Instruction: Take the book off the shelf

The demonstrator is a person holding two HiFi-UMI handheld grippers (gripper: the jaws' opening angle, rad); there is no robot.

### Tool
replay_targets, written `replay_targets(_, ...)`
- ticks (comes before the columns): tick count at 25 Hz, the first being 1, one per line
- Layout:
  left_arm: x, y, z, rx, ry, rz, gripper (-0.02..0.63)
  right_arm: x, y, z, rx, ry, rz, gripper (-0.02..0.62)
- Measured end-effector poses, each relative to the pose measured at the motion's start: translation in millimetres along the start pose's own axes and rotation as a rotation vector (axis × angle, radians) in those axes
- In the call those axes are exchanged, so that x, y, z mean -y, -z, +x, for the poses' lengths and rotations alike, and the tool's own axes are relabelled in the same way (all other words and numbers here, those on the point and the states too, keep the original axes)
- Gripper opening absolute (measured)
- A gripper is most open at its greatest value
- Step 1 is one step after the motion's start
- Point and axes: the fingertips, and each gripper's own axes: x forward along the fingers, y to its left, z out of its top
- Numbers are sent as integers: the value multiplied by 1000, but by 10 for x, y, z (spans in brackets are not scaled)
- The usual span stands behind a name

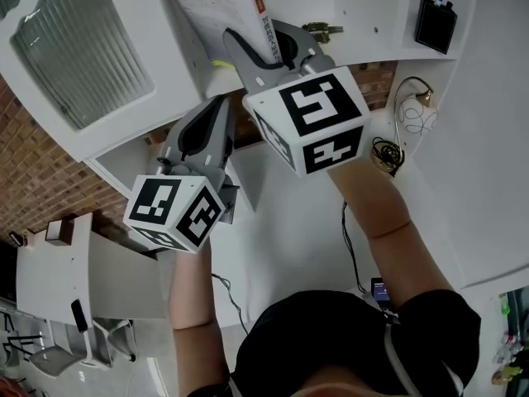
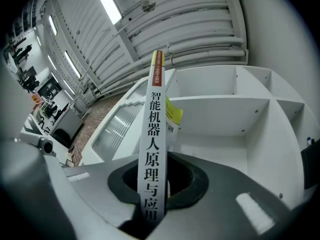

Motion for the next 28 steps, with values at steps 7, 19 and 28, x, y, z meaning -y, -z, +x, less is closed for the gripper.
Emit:
replay_targets(7, 133, 15, -48, 8, -16, 15, 6, -30, -26, -297, 105, 47, -28, 66)
replay_targets(19, 467, 1, -128, 31, -32, 43, 6, -202, 16, -781, 185, 67, -151, 66)
replay_targets(28, 495, -104, -259, 79, -79, 52, 6, -260, 60, -1018, 211, 85, -191, 66)
